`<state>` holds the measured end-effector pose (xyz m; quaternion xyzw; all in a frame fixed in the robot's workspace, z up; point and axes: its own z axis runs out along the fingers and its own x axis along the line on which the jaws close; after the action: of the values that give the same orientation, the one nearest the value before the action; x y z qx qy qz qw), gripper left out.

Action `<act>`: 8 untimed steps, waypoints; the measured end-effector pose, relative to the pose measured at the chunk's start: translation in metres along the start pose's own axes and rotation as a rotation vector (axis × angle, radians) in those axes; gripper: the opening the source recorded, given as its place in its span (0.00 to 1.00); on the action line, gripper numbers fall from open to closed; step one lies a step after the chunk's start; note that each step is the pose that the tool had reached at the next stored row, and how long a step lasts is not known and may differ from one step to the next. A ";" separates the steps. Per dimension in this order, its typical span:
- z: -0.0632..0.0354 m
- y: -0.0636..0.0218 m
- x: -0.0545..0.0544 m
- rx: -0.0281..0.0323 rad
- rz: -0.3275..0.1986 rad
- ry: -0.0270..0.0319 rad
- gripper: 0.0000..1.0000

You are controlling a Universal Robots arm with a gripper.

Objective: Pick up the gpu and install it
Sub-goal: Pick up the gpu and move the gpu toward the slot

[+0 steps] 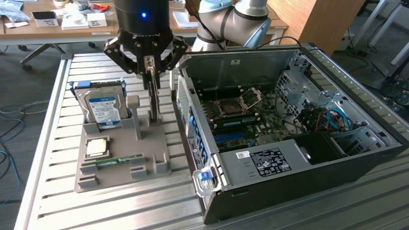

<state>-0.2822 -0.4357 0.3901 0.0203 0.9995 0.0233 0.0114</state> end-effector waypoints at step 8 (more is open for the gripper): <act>-0.0219 0.0010 0.000 0.0001 0.000 0.0001 0.27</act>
<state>-0.2822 -0.4357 0.4120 0.0203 0.9995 0.0232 0.0113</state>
